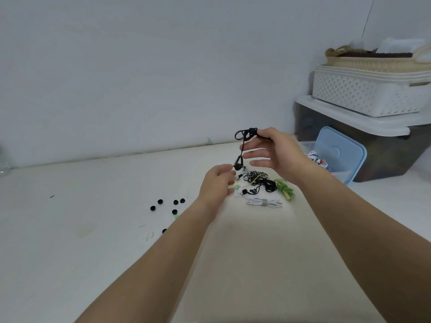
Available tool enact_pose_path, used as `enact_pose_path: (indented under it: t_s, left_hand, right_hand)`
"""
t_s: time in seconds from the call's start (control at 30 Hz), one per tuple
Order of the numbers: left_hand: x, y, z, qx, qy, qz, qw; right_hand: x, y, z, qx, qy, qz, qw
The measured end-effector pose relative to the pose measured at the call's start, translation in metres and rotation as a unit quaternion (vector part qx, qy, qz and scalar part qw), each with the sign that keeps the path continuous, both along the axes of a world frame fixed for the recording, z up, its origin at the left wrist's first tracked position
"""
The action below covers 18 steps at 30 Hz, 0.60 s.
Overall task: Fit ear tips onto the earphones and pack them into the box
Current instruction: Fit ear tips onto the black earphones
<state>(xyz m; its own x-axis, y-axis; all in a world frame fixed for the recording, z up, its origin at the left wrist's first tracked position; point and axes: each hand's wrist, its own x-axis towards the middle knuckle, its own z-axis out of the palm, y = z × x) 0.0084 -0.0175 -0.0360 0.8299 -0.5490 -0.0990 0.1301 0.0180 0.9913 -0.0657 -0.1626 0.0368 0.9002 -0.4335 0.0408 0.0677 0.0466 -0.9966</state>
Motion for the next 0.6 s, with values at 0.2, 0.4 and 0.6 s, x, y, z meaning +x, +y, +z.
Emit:
enact_pose_path:
  t_s: [0.2,0.4,0.6]
  left_hand:
    - [-0.013,0.024,0.027,-0.178,0.156,-0.082,0.968]
    - [-0.013,0.066,0.026,-0.19,0.198,-0.049,0.96]
    - [-0.011,0.092,0.009,-0.094,0.141,-0.004,0.985]
  right_hand:
    - [-0.001,0.021,0.002,0.037,-0.02,0.052,0.998]
    - [-0.005,0.029,-0.013,-0.038,0.031,0.073,0.996]
    - [-0.016,0.028,-0.038,-0.111,0.168,0.177,0.963]
